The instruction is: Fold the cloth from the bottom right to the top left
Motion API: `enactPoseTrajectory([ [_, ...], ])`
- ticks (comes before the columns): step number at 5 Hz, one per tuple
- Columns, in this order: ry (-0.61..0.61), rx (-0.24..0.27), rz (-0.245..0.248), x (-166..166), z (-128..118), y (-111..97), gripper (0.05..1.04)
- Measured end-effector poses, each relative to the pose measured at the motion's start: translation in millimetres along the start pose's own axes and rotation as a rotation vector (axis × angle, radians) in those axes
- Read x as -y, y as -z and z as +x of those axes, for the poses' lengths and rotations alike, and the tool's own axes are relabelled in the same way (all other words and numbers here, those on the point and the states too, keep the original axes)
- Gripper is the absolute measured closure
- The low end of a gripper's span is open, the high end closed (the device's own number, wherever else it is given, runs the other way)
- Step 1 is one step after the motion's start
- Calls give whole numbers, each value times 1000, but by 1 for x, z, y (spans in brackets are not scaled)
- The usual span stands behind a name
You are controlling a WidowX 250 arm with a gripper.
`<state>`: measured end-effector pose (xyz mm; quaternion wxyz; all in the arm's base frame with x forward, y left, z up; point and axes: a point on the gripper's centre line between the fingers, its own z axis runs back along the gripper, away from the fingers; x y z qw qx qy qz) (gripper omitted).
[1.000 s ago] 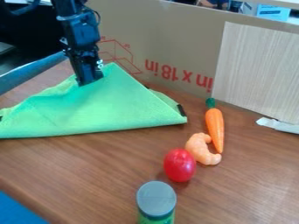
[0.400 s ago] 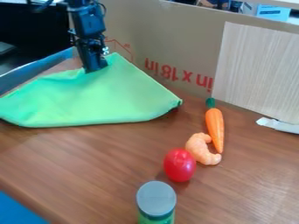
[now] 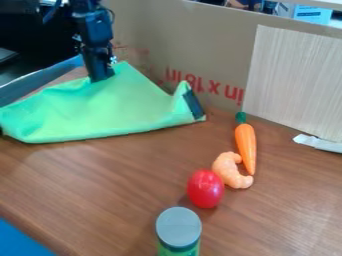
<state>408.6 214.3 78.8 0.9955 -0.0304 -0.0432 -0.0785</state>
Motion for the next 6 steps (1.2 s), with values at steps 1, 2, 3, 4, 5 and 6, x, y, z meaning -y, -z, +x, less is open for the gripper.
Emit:
enactPoseTrajectory([
  [1, 3, 41, 59, -15, 2, 2, 1026],
  [2, -14, 33, 65, -26, 1, 13, 992],
  [3, -24, 33, 77, -32, 3, 13, 827],
  [4, -21, 50, 86, -33, 5, 18, 582],
  [5, -36, 59, 80, -33, 5, 24, 279],
  [6, -46, 79, 86, -31, 5, 21, 83],
])
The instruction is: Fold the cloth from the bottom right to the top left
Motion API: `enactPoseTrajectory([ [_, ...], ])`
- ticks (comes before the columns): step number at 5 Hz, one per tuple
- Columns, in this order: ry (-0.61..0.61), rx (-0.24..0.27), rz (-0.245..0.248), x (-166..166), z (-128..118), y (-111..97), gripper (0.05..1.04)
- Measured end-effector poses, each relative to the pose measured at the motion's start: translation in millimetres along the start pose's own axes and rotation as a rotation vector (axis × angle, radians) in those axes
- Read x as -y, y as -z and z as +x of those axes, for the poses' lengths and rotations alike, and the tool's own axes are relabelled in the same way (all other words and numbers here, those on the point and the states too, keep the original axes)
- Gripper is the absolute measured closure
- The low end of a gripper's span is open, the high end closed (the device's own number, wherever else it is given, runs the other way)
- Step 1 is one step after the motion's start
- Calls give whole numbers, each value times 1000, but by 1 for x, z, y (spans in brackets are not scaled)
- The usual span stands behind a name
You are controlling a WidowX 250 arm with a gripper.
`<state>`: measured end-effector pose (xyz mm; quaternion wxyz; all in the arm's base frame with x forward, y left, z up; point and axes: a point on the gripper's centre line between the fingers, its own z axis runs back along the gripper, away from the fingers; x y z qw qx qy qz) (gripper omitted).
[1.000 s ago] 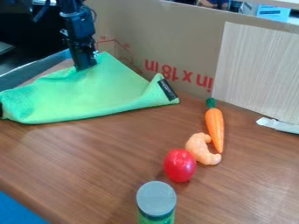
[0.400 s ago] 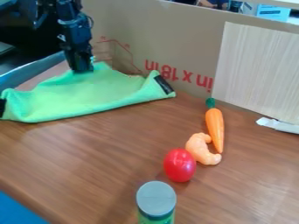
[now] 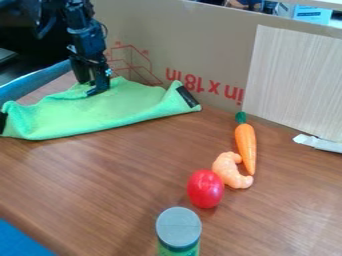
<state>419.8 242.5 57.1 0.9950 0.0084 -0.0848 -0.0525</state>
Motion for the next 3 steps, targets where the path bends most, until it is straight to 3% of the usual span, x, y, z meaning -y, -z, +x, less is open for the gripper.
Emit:
enactPoseTrajectory([
  [2, -56, 97, 34, 2, 2, -50, 83],
  [3, -104, 101, 62, 7, -8, -76, 83],
])
